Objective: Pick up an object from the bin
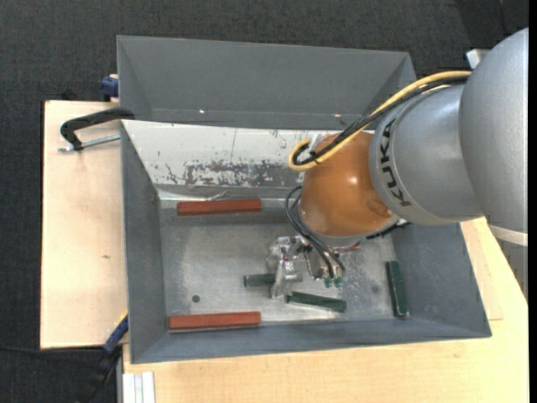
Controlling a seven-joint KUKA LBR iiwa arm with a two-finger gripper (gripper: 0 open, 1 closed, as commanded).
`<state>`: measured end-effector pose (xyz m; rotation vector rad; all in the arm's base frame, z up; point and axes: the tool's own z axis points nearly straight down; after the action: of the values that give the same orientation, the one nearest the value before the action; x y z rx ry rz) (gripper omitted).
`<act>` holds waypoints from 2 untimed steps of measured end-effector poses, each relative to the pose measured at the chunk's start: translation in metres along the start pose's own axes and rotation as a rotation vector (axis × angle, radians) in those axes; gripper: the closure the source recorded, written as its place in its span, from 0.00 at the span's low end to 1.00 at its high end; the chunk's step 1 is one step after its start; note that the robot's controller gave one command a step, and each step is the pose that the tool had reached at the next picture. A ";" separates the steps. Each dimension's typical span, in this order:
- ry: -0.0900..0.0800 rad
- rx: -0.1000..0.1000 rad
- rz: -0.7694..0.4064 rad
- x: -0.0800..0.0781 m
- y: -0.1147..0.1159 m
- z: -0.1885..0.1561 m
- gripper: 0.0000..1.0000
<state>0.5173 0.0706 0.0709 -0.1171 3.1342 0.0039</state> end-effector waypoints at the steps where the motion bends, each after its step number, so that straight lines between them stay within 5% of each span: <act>1: 0.000 0.000 0.000 0.000 0.000 0.000 1.00; 2: 0.001 0.001 -0.014 0.022 0.003 -0.121 1.00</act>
Offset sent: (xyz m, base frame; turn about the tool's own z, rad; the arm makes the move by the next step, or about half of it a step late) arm -0.0241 0.0009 0.1205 -0.0148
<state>0.4943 0.0720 0.1921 -0.1389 3.1342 0.0024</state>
